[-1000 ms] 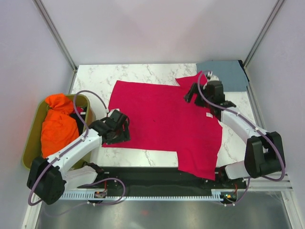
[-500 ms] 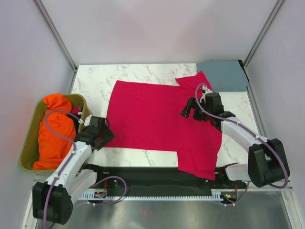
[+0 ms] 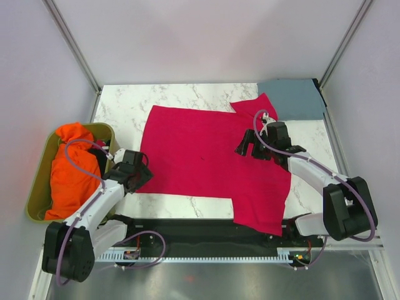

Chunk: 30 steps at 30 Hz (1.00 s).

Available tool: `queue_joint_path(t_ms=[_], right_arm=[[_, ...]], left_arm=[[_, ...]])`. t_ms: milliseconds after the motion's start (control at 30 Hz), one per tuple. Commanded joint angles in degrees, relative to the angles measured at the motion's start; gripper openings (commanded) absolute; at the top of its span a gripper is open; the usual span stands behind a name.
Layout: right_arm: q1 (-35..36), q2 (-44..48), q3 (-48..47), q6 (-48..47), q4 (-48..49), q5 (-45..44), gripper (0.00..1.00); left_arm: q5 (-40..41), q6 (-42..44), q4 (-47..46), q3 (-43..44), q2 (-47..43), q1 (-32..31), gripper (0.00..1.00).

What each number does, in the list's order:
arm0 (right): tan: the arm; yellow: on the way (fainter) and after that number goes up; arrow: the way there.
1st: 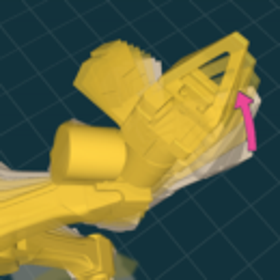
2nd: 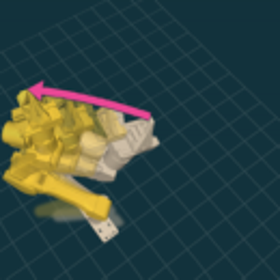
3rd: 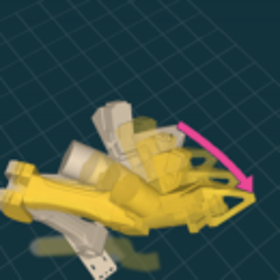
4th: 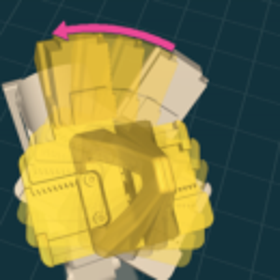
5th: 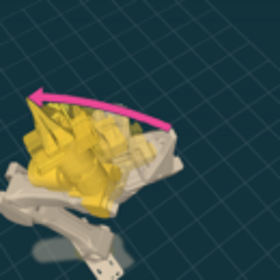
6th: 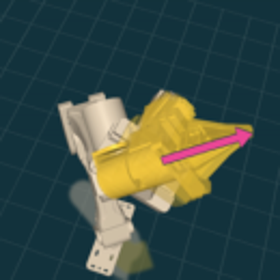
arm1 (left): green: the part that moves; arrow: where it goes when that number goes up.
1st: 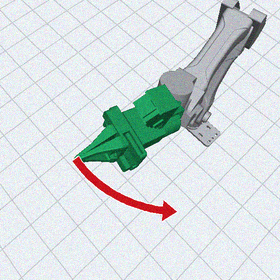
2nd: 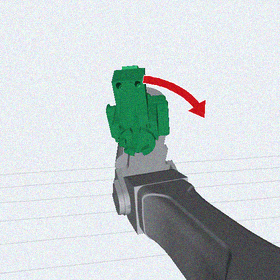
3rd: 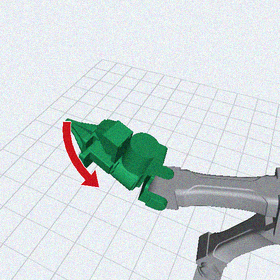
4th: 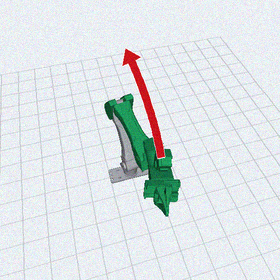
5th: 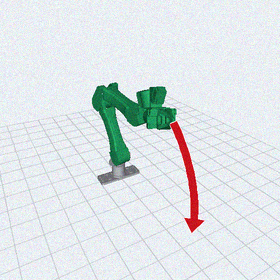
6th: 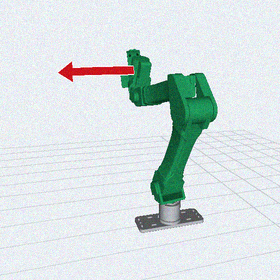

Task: Fold and stack the t-shirts
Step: Fold the tshirt

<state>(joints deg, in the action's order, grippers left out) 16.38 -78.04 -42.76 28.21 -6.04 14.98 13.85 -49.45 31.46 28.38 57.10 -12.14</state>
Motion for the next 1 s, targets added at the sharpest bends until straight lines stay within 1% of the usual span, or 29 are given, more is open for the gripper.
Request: queue_joint_path(t_ms=[0, 67, 133, 200, 233, 267, 300, 400, 567, 667, 767, 800, 867, 967], right_arm=[[0.23, -0.45, -1.27, -0.87, 1.48, 0.22, 0.98], [0.23, -0.1, -1.62, -0.96, 1.12, 0.14, 0.98], [0.23, 0.43, -1.71, -1.05, 0.07, -0.39, 0.98], [0.23, 1.48, -1.1, -1.05, -0.54, -1.62, 0.98], [0.23, 1.75, -0.75, -0.53, -1.16, -3.8, 0.98], [0.23, 1.49, 0.21, -0.35, -1.08, -4.17, 0.98], [0.14, 0.88, 0.75, -0.17, 0.66, -3.91, 0.98], [0.23, -3.77, 1.72, 1.41, 4.36, -0.31, 0.98], [-0.21, -12.73, 0.23, 2.38, 4.55, -3.9, 0.98], [-2.05, -17.21, -0.3, 3.34, 4.81, -3.73, 0.98], [-5.73, -19.42, 1.09, 4.05, 5.25, -3.82, 0.98], [-7.92, -19.52, 1.54, 3.79, 5.6, -2.78, 0.98], [-9.26, -19.08, 1.89, 3.79, 5.52, -3.73, 0.98], [-10.75, -19.78, 1.19, 3.7, 5.52, -2.42, 0.98]], left_arm=[[1.63, -8.73, 7.65, -1.57, 1.88, -0.95, 0.69], [1.18, -9.87, 8.0, -2.89, -0.14, -1.91, 0.66], [2.84, -11.54, 9.22, -2.89, -1.2, -5.51, 0.65], [3.38, -12.07, 10.11, -2.19, 0.02, -9.37, 0.65], [3.82, -12.77, 10.63, -1.84, 1.07, -10.7, 0.65], [4.08, -13.12, 11.07, -1.06, 2.82, -11.84, 0.64], [4.43, -13.56, 11.25, -0.7, 3.36, -14.11, 0.65], [4.96, -14.18, 11.43, 0.88, 2.84, -16.5, 0.65], [6.63, -11.72, 15.03, 5.36, -0.23, -16.95, 0.66], [6.81, -11.46, 16.44, 5.28, -2.51, -16.95, 0.66], [7.33, -11.81, 17.58, 4.41, -4.71, -17.04, 0.66], [7.34, -11.81, 17.67, 4.23, -5.15, -16.95, 0.66], [7.16, -12.33, 17.67, 3.53, -6.04, -16.95, 0.66], [7.51, -13.13, 17.67, 2.74, -4.64, -16.95, 0.66]])
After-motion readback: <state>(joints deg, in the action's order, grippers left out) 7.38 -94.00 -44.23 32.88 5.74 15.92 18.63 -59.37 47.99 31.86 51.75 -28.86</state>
